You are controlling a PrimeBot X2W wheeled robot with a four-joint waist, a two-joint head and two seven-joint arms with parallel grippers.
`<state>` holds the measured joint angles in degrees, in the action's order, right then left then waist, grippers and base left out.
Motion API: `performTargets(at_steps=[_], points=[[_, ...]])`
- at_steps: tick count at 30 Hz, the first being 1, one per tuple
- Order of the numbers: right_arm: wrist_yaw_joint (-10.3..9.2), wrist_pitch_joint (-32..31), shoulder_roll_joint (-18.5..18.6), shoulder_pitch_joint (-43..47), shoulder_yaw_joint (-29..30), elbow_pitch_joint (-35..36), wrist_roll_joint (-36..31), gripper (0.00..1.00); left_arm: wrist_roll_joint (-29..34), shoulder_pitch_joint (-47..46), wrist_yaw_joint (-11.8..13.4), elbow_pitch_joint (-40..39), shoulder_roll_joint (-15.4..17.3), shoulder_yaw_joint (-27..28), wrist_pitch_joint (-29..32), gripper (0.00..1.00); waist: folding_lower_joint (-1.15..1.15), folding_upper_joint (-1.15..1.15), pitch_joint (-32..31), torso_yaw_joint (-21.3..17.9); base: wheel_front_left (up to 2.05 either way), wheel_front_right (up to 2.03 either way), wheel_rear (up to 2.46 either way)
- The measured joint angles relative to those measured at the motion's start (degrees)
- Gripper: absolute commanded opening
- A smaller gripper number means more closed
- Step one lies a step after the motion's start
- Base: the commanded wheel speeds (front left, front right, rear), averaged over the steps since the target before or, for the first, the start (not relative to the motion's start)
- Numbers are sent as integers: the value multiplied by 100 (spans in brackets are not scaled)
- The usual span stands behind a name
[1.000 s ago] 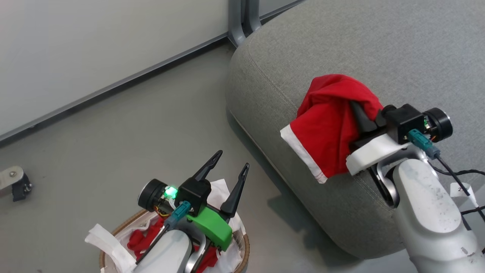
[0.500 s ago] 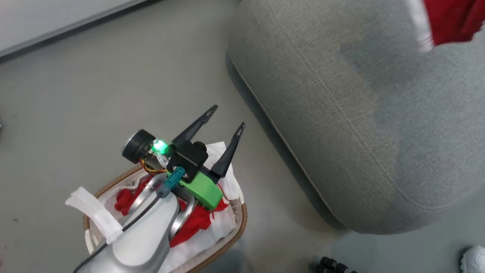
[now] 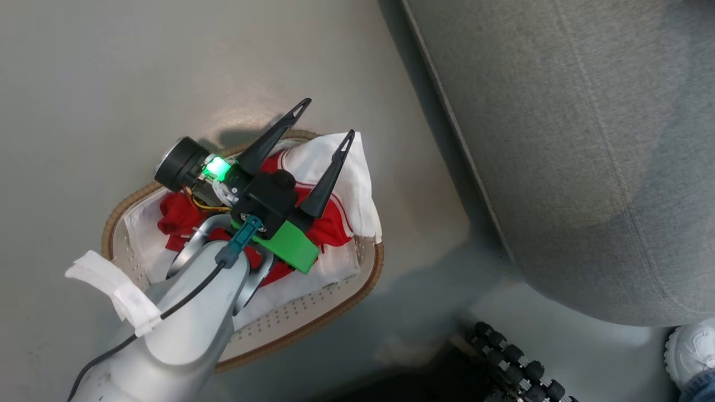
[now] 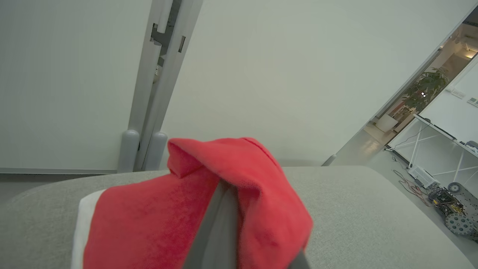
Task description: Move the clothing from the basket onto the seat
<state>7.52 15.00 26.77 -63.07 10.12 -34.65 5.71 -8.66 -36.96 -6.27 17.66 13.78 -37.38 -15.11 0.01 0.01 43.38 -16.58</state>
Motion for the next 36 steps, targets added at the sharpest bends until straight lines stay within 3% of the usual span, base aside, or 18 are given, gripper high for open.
performTargets(at_steps=[10,11,12,13,21,36], points=[[0,0,-379,353,44,-398,-160,2,33,-60,24,67,-43,-94,-1,100,0,0,601,305,0,0,0],[0,0,-396,406,52,-374,-186,30,19,-60,23,89,-45,-104,-1,100,0,0,591,323,0,0,0],[0,1,-399,455,65,-334,-222,94,14,-60,23,101,-54,-110,-1,100,0,0,574,332,0,0,0],[0,0,-398,517,85,-291,-261,100,-5,-60,23,112,-73,-118,-1,100,0,0,544,339,0,0,0],[0,0,-458,1156,111,-104,-403,100,-186,40,21,162,-286,-35,-1,100,-1,0,76,368,0,0,0],[0,0,-543,1905,-305,-74,-523,100,-558,862,-24,301,-778,792,-2,100,-2,0,-1504,591,0,0,0]])
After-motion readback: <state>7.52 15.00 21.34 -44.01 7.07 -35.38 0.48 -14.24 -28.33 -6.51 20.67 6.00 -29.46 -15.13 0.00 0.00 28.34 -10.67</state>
